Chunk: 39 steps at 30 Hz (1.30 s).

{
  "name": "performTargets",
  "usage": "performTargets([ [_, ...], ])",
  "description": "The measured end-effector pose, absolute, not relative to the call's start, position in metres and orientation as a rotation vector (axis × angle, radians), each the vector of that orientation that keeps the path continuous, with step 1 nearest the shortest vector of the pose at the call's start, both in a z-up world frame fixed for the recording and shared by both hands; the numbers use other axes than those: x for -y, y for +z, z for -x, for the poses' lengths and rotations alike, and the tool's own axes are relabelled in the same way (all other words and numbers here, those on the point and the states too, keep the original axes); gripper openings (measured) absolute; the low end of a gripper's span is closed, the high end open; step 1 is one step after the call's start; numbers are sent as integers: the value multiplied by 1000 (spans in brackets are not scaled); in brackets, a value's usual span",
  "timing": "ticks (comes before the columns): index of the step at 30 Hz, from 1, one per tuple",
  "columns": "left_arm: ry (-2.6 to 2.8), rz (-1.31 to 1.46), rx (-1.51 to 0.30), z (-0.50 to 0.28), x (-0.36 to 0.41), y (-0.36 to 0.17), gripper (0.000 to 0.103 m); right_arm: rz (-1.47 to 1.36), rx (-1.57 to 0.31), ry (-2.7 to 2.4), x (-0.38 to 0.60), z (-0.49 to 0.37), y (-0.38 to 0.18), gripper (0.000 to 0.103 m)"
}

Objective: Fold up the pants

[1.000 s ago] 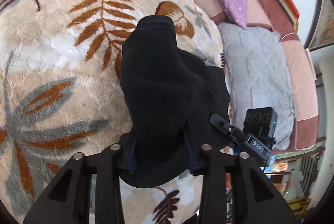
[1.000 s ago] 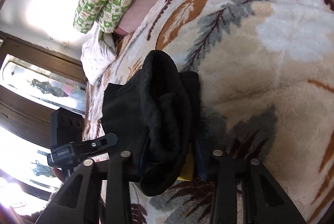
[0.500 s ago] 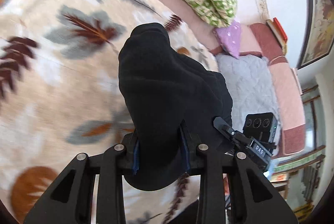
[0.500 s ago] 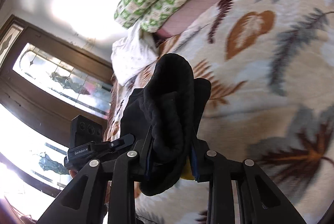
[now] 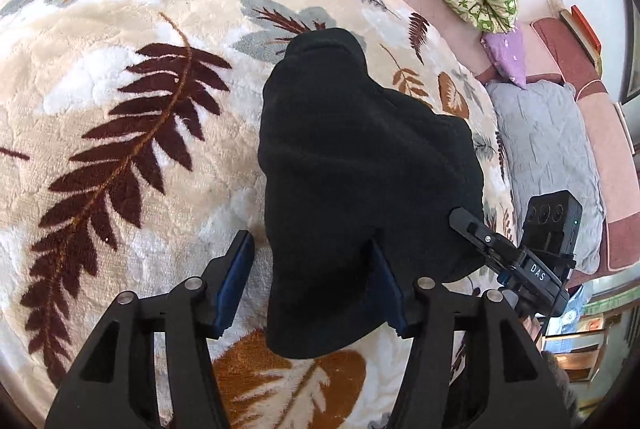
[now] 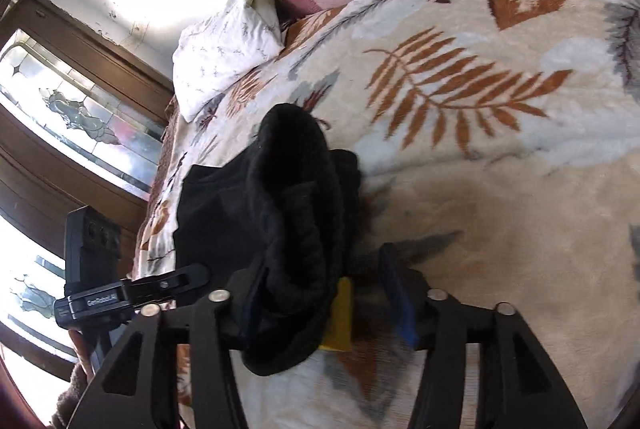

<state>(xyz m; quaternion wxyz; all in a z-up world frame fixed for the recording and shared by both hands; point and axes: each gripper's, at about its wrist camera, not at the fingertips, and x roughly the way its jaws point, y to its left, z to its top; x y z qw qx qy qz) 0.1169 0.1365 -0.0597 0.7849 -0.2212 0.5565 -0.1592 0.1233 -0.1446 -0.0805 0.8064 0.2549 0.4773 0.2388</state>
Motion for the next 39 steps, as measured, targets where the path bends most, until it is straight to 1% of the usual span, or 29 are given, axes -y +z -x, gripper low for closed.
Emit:
performTargets([
  [3,-292,454,-1187,-106,-145,-50,58,-583,-1031,522,157,-119,-74,59],
  [4,-276,447,-1181,-103,-146,-46,58,-589,-1018,523,161,-115,-68,60],
  [8,-182,383,-1142,-77,-149,-28,58,-632,-954,492,183,-96,-35,60],
  [10,-130,339,-1116,-60,-143,-19,58,-599,-950,463,184,-83,-17,62],
  [11,-102,315,-1099,-50,-140,-16,59,-543,-955,432,181,-74,-7,68],
  [12,-74,286,-1080,-41,-134,-14,61,-490,-959,400,176,-66,0,80],
  [13,-54,261,-1063,-33,-129,-12,64,-436,-961,367,170,-55,5,85],
  [14,-32,230,-1040,-24,-121,-11,67,-390,-961,339,164,-44,8,94],
  [15,-20,207,-1025,-17,-114,-10,69,-335,-951,302,157,-30,10,99],
  [16,-11,187,-1015,-11,-107,-10,71,-293,-932,275,153,-17,11,101],
  [20,17,151,-966,14,-79,-10,71,-96,-856,195,138,31,9,101],
  [24,83,183,-897,29,-65,-8,71,-22,-829,91,144,56,9,102],
  [27,103,176,-865,35,-52,-7,71,-39,-841,77,159,65,8,102],
  [33,100,151,-865,44,-30,-7,71,-133,-833,75,183,77,10,102],
  [39,135,98,-832,51,-21,-5,71,-137,-809,61,190,81,12,102],
])
